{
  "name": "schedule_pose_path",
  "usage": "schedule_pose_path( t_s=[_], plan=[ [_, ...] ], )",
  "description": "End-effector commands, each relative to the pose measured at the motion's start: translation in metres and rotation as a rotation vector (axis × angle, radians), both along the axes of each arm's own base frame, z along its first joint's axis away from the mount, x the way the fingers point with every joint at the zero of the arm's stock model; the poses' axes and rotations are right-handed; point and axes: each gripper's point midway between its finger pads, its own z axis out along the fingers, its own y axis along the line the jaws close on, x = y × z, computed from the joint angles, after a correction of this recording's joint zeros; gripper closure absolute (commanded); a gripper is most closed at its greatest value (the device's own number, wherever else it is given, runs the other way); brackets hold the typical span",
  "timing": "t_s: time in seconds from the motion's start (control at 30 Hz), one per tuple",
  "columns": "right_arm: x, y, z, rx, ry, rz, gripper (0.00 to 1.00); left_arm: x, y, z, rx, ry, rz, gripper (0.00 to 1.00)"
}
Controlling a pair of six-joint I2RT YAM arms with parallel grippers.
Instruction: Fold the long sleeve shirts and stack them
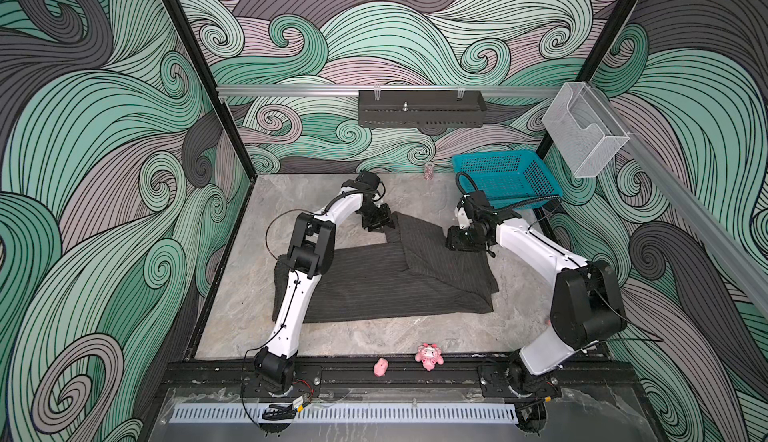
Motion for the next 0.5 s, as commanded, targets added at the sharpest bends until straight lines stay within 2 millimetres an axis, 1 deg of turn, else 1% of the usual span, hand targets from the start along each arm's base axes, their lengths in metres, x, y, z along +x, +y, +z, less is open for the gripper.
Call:
schedule_pose_path(
  t_s=[0.0, 0.03, 0.1, 0.13, 0.17, 0.2, 0.27, 0.33, 0.4, 0.47],
  plan=[
    [-0.006, -0.004, 0.008, 0.007, -0.010, 0.001, 0.47, 0.001, -0.011, -0.013, -0.015, 0.032, -0.008, 0.61],
    [-0.007, -0.004, 0.009, 0.009, -0.014, 0.001, 0.48, 0.004, -0.012, -0.012, -0.018, 0.023, -0.011, 0.69],
    [-0.008, -0.006, 0.010, 0.009, -0.018, 0.001, 0.48, 0.013, -0.016, 0.000, -0.029, -0.024, -0.022, 0.84],
    [-0.008, -0.006, 0.011, 0.010, -0.020, 0.004, 0.49, 0.020, -0.017, 0.012, -0.032, -0.068, -0.033, 0.91],
    [-0.008, -0.006, 0.011, 0.009, -0.020, 0.004, 0.49, 0.026, -0.018, 0.024, -0.035, -0.116, -0.047, 0.96],
    [-0.009, -0.007, 0.012, 0.010, -0.023, 0.005, 0.49, 0.034, -0.020, 0.042, -0.044, -0.182, -0.064, 1.00],
    [-0.009, -0.006, 0.013, 0.011, -0.028, 0.011, 0.49, 0.047, -0.025, 0.079, -0.069, -0.327, -0.108, 1.00],
    [-0.009, -0.006, 0.016, 0.013, -0.035, 0.019, 0.49, 0.052, -0.033, 0.121, -0.102, -0.501, -0.188, 1.00],
    [-0.009, -0.006, 0.019, 0.013, -0.047, 0.029, 0.49, 0.049, -0.043, 0.156, -0.134, -0.662, -0.280, 1.00],
    [-0.009, -0.007, 0.022, 0.012, -0.066, 0.036, 0.49, 0.038, -0.054, 0.184, -0.161, -0.818, -0.382, 1.00]
  ],
)
